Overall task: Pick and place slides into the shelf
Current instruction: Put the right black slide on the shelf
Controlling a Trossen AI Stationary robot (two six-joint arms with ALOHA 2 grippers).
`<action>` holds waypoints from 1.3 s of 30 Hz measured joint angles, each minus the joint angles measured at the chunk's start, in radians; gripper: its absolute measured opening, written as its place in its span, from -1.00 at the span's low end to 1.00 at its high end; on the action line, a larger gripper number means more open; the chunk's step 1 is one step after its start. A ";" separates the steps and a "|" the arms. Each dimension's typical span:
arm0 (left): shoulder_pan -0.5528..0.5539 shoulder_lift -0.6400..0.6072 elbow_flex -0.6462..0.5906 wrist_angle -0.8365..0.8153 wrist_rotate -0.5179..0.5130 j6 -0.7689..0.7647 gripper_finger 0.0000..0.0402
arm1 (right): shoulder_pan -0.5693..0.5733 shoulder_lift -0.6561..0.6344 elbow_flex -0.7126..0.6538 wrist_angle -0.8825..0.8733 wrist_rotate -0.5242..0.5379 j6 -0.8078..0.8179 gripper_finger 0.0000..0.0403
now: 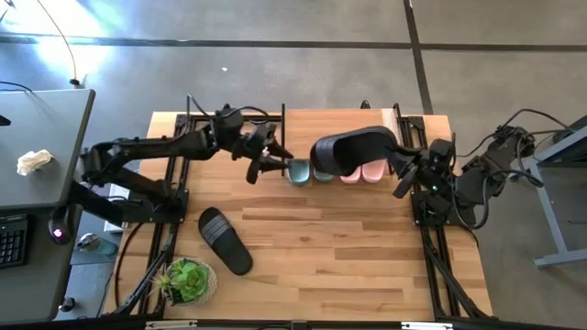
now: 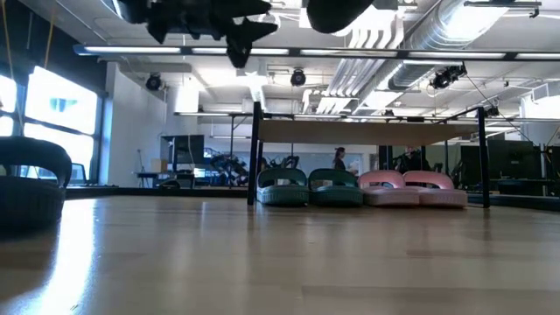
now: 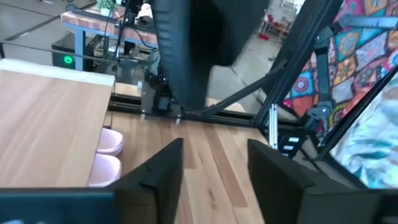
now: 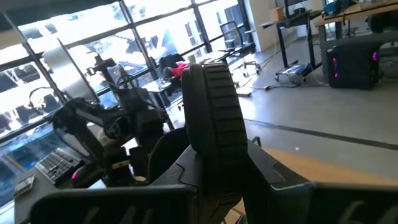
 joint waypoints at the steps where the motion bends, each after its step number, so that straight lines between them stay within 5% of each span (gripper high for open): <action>1: 0.000 0.020 0.000 0.026 0.000 -0.015 -0.13 | 0.000 0.003 0.000 0.002 -0.009 0.000 -0.79; 12: 0.000 0.130 0.000 0.212 0.044 -0.125 0.15 | -0.021 0.025 0.000 0.045 -0.049 -0.015 -0.79; 31: -0.016 0.134 0.000 0.241 0.041 -0.140 -0.08 | -0.212 0.080 0.000 0.155 -0.290 -0.071 -0.79; 39: -0.029 0.134 0.000 0.241 0.039 -0.143 -0.35 | -0.274 0.112 0.000 0.173 -0.369 -0.072 -0.79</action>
